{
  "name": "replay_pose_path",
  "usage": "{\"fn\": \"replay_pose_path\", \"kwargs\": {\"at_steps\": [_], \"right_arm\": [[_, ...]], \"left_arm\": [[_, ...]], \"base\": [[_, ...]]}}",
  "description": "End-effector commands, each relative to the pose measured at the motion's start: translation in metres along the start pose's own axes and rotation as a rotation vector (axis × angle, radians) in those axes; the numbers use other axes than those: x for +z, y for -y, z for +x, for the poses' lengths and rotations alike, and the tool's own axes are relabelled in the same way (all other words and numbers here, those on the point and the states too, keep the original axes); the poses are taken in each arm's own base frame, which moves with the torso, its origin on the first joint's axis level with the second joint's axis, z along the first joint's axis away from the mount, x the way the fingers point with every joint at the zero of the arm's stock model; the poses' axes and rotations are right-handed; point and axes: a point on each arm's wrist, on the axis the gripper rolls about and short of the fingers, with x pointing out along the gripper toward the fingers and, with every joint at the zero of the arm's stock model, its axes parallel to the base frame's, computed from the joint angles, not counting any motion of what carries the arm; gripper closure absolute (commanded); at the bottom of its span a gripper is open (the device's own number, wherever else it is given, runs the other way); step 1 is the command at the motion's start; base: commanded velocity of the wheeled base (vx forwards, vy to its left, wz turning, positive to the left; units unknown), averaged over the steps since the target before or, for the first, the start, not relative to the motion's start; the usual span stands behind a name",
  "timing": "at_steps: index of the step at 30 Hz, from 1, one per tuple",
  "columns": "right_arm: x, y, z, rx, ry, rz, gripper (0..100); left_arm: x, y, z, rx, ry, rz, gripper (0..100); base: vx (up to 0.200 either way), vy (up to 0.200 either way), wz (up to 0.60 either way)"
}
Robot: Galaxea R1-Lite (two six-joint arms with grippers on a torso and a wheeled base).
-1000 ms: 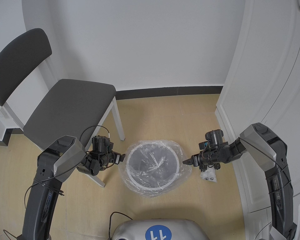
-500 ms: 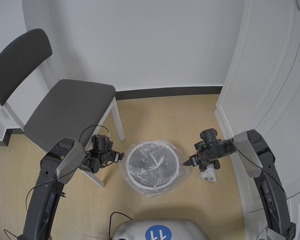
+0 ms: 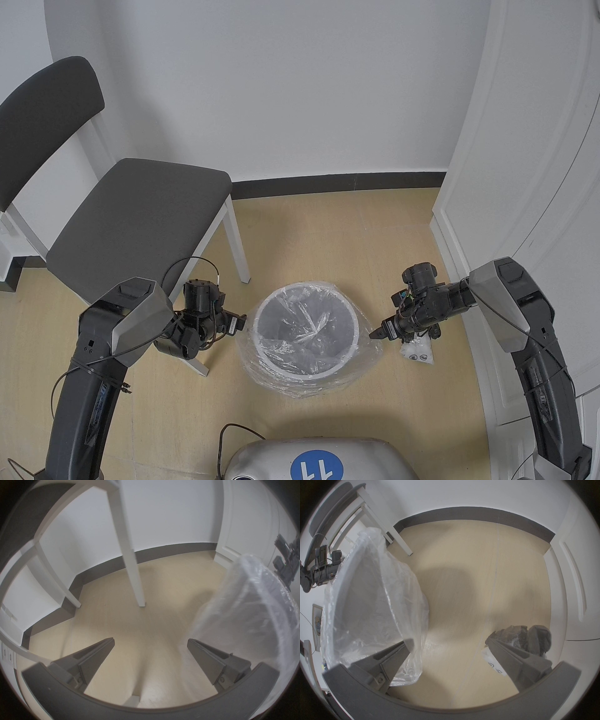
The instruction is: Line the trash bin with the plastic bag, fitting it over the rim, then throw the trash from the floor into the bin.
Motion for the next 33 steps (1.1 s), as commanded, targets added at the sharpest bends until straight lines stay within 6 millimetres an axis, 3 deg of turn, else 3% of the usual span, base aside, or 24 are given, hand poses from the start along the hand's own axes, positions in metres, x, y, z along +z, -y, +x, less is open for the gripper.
{"fn": "replay_pose_path", "kwargs": {"at_steps": [1,8,18,20,33], "right_arm": [[0.008,-0.003,-0.046,-0.005,0.033,0.003,0],[-0.008,-0.011,-0.060,-0.010,0.072,-0.003,0],[-0.017,-0.014,-0.040,-0.013,0.081,-0.005,0],[-0.014,-0.016,-0.030,-0.009,0.086,-0.013,0],[0.012,-0.013,0.001,0.014,0.027,-0.018,0]], "left_arm": [[0.019,0.056,-0.037,0.015,0.038,0.042,0],[0.024,0.085,-0.042,0.057,0.053,0.033,0],[0.028,0.072,-0.033,0.096,-0.036,0.047,0],[0.031,0.070,-0.022,0.103,-0.045,0.061,0],[0.026,0.054,-0.002,0.109,-0.098,0.176,0]], "base": [[0.000,0.000,0.00],[0.000,0.000,0.00],[0.000,0.000,0.00],[0.000,0.000,0.00],[0.000,0.000,0.00]]}}
